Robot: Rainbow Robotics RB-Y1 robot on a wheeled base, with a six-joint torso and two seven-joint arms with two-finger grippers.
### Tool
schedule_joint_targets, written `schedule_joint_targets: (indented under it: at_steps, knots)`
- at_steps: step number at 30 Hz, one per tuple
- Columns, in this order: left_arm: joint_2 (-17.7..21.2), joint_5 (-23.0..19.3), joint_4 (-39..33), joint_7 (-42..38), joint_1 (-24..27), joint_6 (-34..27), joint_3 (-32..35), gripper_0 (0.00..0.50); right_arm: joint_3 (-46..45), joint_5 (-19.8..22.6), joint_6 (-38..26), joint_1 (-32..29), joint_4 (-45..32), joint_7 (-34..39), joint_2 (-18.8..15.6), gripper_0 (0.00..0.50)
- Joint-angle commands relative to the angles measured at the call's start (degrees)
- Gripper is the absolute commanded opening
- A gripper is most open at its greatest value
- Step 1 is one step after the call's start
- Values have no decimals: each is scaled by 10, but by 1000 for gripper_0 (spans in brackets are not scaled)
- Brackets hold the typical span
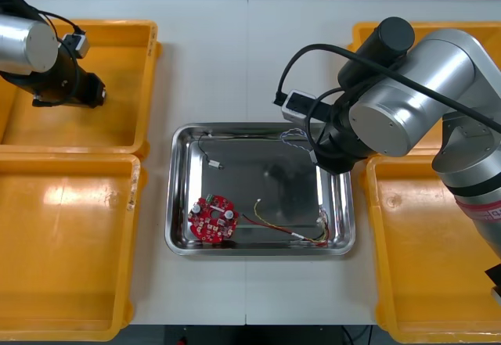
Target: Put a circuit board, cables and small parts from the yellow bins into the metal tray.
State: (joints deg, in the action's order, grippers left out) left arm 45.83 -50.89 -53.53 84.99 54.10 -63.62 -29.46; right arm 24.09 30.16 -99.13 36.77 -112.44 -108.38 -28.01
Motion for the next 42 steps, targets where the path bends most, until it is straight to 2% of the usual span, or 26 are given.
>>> schedule_joint_targets:
  at_steps: [1, 6, 13, 20, 32, 34, 35, 38, 39, 40, 41, 42]
  knots:
    - [-11, -6, 6, 51, 28, 13, -7, 500, 21, -13, 27, -1, 10, -30, 13, 0]
    - [-11, -13, 6, 52, 28, 13, -7, 500, 53, -45, 51, -8, 12, -34, 13, 0]
    - [-10, -23, -7, 49, 28, 2, 4, 500, 63, -54, 91, -30, 12, -44, 12, 0]
    - [-7, -21, -23, 49, 31, -19, 20, 500, 71, -84, 111, -50, 13, -56, 9, 0]
    - [-7, -13, -24, 48, 41, -19, 28, 500, 72, -95, 134, -67, 13, -61, 9, 0]
    - [-9, -13, -24, 46, 40, -15, 28, 500, 73, -96, 135, -68, 13, -62, 9, 90]
    - [-9, -12, -24, 45, 41, -14, 27, 500, 74, -96, 135, -68, 13, -62, 9, 118]
    - [-14, -10, -23, 40, 41, -9, 28, 500, 75, -99, 136, -68, 13, -61, 10, 263]
    - [-16, -9, -24, 40, 40, -7, 27, 500, 76, -99, 137, -69, 13, -62, 9, 340]
    - [-17, -9, -24, 39, 40, -6, 28, 500, 76, -99, 137, -68, 13, -62, 9, 387]
    - [-19, -9, -23, 38, 40, -6, 27, 500, 76, -101, 137, -68, 13, -61, 10, 485]
    - [-22, -8, -23, 36, 41, -4, 27, 500, 76, -102, 137, -68, 13, -62, 9, 500]
